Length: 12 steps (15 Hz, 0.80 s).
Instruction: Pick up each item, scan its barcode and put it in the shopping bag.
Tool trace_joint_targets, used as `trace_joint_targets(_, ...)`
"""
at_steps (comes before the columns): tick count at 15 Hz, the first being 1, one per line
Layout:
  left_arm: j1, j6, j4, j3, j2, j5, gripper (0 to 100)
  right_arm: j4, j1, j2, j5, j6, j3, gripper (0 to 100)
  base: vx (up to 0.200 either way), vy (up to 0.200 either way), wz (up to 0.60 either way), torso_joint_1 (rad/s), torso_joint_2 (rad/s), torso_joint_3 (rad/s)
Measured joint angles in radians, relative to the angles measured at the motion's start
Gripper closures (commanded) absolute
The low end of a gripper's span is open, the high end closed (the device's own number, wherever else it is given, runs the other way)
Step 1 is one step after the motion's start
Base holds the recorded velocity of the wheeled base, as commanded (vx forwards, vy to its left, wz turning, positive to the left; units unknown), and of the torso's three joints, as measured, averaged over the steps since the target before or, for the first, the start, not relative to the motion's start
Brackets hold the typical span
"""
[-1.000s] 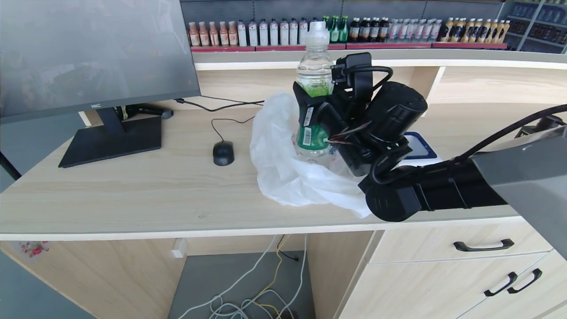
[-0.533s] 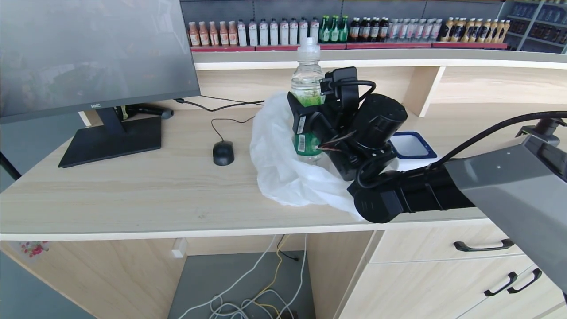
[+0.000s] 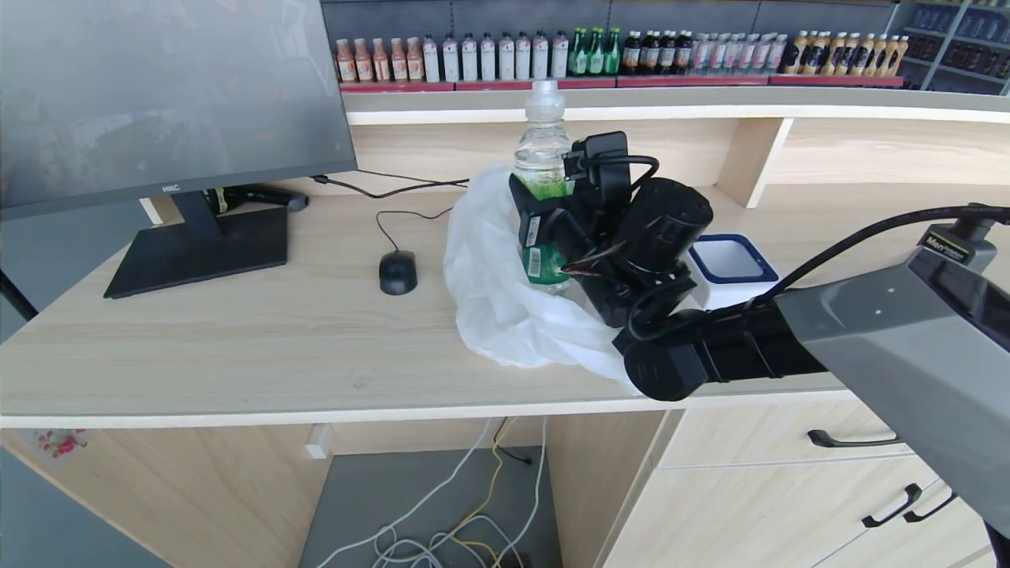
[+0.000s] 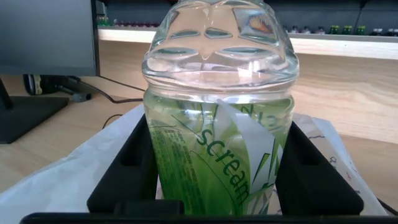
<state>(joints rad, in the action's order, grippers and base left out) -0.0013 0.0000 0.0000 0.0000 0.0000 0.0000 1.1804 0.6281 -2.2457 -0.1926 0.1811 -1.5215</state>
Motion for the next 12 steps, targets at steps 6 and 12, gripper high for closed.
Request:
trace_joint_targets(6,0.0,0.0,0.0,0.0,0.0,0.0,0,0.002,-0.002,-0.01,0.0,-0.003,0.01,100,0.0,0.0,0.0,0.0,0.0,0.0)
trace_joint_targets(12,0.0,0.0,0.0,0.0,0.0,0.0,0,0.006,-0.004,-0.021,0.0,-0.018,0.013,100,0.0,0.0,0.0,0.0,0.0,0.0)
